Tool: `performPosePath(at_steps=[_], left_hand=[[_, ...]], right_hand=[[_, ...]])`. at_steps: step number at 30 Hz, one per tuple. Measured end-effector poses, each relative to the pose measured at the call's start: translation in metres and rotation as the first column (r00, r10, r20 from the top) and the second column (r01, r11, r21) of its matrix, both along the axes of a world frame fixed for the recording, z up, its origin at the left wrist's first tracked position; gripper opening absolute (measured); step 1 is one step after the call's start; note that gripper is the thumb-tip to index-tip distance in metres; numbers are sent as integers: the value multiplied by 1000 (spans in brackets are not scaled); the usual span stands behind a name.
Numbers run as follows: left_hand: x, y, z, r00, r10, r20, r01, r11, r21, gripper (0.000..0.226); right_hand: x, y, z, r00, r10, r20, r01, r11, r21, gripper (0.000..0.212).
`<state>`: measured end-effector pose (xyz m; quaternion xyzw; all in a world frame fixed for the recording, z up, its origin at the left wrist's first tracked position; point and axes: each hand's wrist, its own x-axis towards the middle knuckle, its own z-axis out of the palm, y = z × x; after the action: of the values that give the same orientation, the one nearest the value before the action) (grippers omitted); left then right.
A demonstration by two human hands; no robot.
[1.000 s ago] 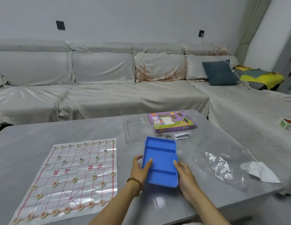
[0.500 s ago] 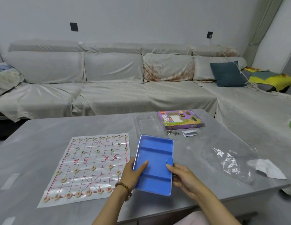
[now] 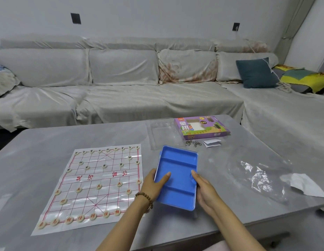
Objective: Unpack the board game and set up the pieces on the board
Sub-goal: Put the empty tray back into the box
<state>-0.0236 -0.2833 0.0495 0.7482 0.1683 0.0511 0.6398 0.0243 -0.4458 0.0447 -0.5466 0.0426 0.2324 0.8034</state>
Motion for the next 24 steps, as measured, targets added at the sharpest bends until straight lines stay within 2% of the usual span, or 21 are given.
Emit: performPosePath(at_steps=[4, 6, 8, 11, 14, 15, 18, 21, 23, 24], left_hand=[[41, -4, -7, 999, -25, -27, 26, 999, 31, 33], [69, -3, -12, 999, -19, -25, 21, 995, 99, 44], [100, 1, -18, 1000, -3, -19, 8, 973, 232, 52], [147, 10, -24, 998, -35, -56, 61, 826, 561, 57], [185, 16, -31, 972, -45, -231, 211, 605, 768, 59], [194, 17, -34, 957, -32, -289, 257, 558, 789, 59], [206, 17, -41, 927, -7, -376, 328, 503, 800, 60], [200, 19, -41, 935, -14, -354, 322, 452, 832, 58], [184, 17, -41, 935, -47, -352, 335, 443, 832, 55], [173, 15, -41, 936, -64, -347, 338, 445, 829, 53]], right_hand=[[30, -3, -10, 995, -87, -47, 87, 996, -12, 32], [46, -10, -13, 984, -176, -26, 174, 982, -77, 28], [60, -20, -16, 966, -259, 20, 259, 956, -136, 27], [76, -39, -26, 934, -355, 42, 356, 917, -182, 29], [87, -51, -36, 908, -406, 98, 418, 872, -255, 31], [90, -55, -40, 904, -409, 126, 428, 859, -282, 32], [94, -61, -46, 910, -389, 140, 414, 858, -304, 23], [95, -66, -46, 922, -354, 155, 386, 853, -351, 16], [95, -72, -47, 916, -322, 240, 396, 824, -405, 8], [94, -75, -48, 909, -306, 284, 407, 801, -439, 12]])
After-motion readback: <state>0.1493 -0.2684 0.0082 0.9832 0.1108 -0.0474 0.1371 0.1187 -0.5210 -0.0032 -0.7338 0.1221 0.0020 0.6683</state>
